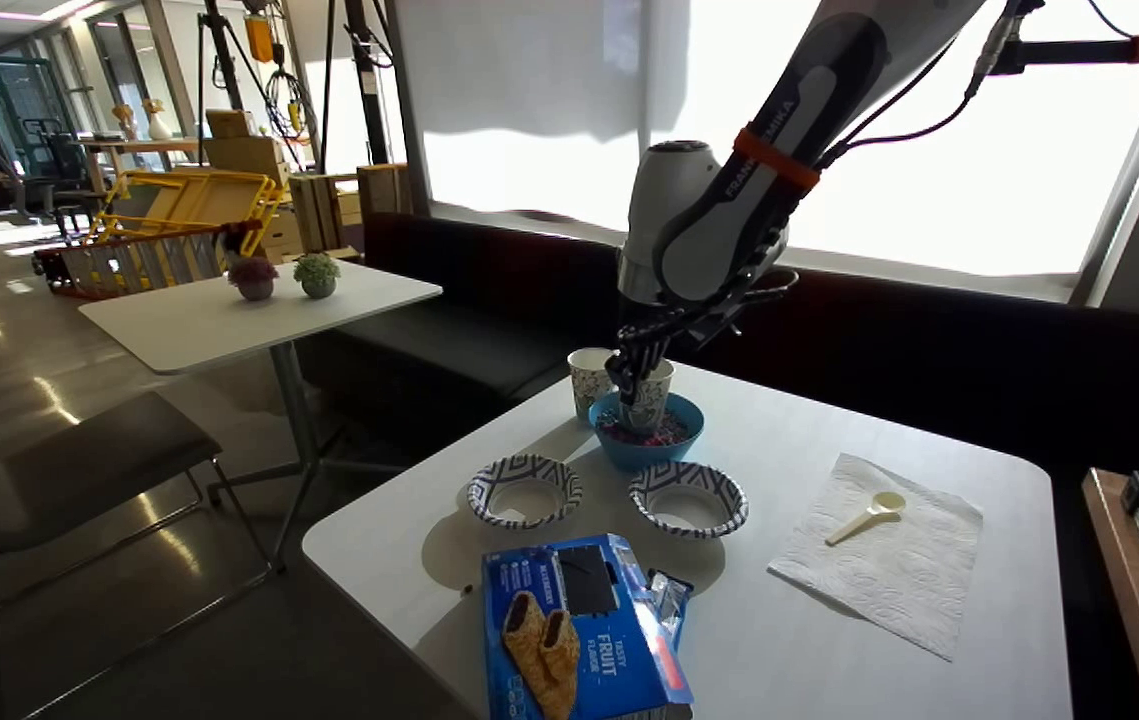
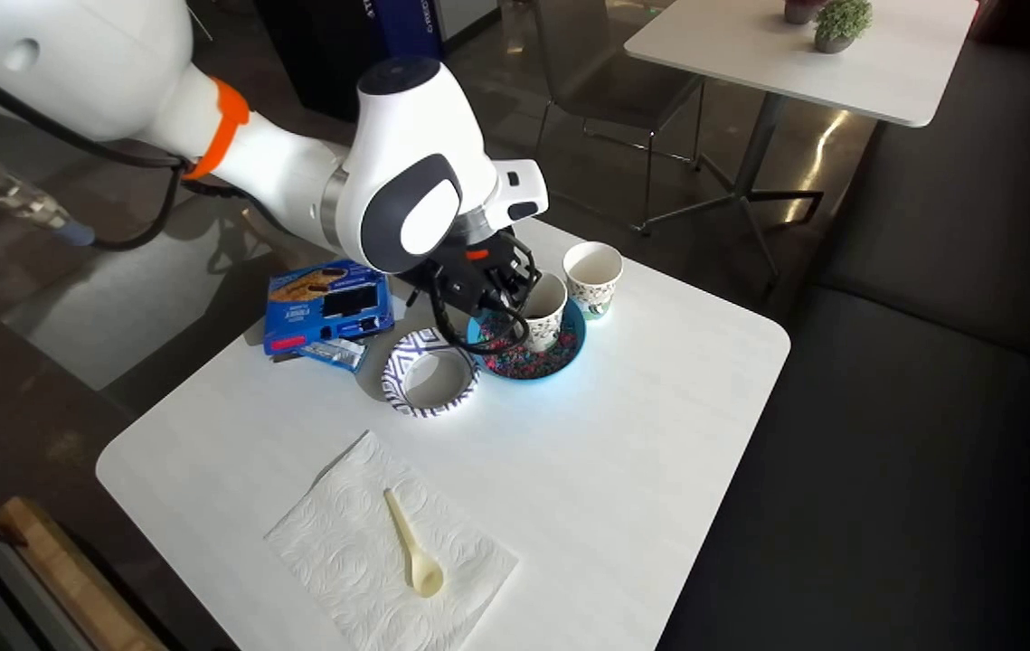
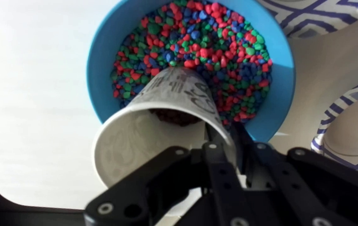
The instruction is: Put the cup in the bowl
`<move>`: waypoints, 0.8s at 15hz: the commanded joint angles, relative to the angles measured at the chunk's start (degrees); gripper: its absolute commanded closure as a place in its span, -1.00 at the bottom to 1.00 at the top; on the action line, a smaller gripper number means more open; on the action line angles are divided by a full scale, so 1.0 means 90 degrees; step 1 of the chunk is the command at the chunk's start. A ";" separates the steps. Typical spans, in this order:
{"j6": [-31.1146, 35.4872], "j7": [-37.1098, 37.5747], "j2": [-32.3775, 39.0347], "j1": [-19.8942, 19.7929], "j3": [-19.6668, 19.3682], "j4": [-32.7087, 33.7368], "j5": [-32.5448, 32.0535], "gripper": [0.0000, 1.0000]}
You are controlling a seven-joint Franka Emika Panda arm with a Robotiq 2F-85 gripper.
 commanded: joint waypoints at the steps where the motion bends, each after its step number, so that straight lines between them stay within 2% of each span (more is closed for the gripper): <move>1: -0.0081 0.0046 -0.0065 0.0071 -0.0046 -0.0103 0.0119 -0.02; 5: -0.0225 0.0195 -0.0456 0.0128 -0.0086 -0.0242 0.0161 -0.60; 7: -0.0663 0.0177 -0.0840 0.0015 0.0069 -0.0332 0.0329 -0.90; 8: -0.0883 0.0230 -0.1102 0.0021 0.0063 -0.0422 0.0382 -0.98; 10: -0.1246 0.0593 -0.1648 0.0166 -0.0179 -0.0616 0.0273 -1.00; 12: -0.1718 0.0708 -0.2249 0.0035 -0.0156 -0.0823 0.0392 -1.00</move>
